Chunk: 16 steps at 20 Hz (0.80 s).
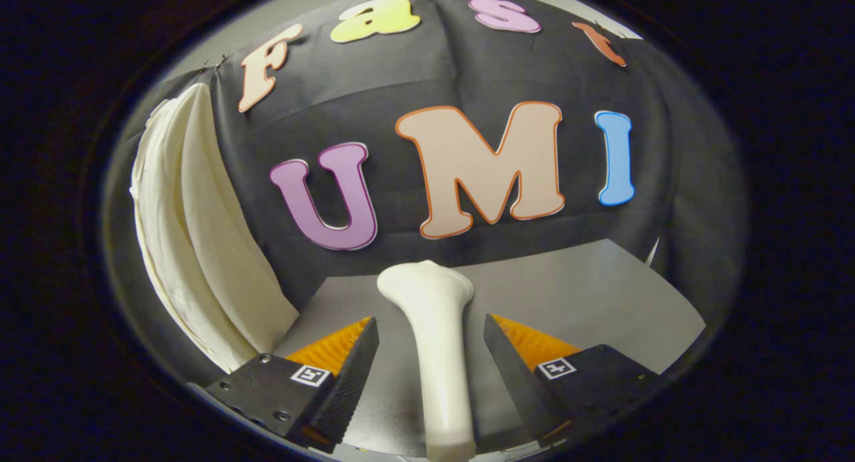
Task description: Iron the clothes twice with a garment steamer, once on the left side and once on the right side.
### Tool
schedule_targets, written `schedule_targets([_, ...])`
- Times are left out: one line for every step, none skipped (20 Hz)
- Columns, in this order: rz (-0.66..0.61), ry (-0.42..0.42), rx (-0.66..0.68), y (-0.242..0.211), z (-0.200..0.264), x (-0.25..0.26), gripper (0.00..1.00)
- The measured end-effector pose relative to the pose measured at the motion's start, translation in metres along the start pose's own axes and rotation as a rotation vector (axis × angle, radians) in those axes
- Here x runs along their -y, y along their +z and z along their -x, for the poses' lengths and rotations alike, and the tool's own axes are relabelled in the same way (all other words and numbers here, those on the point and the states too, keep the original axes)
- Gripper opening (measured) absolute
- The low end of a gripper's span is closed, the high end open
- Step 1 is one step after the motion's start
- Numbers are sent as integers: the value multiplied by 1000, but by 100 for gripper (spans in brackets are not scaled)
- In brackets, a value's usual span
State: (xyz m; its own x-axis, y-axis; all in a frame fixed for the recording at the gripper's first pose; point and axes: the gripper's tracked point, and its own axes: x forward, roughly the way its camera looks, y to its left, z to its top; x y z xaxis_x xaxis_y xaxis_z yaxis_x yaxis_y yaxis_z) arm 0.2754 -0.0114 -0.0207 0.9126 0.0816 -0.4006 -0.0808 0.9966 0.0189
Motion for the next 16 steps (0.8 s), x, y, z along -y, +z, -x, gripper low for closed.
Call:
schedule_targets([0,-2,-33,-5,-4,-1,96])
schedule_targets([1,11,-61,-7,-8,-4,95])
schedule_targets([-5,1,-83,-9,-11,-4,93])
schedule_targets([2,-8,-117,-12,-17,-3,85])
schedule_targets([17,-18,-143,-14,-19,2,82])
schedule_targets([7,-21,-175,-17,-21,3,75])
schedule_targets([-6,-31,-208,-19,-22,6,69])
schedule_targets([-22,-21,-212,-22,-21,3,60])
schedule_targets([-7,-7,-209,-20,-23,5,52])
schedule_targets([-13,8,-194,-17,-19,4,48])
schedule_targets([5,10,-165,-15,-18,5,47])
schedule_targets([24,-3,-131,-12,-14,9,45])
schedule_targets([30,-12,-92,-6,-7,10,43])
schedule_targets([21,-12,-54,-1,1,10,42])
schedule_targets([20,-17,-18,3,9,10,41])
schedule_targets([25,-26,13,7,18,10,39])
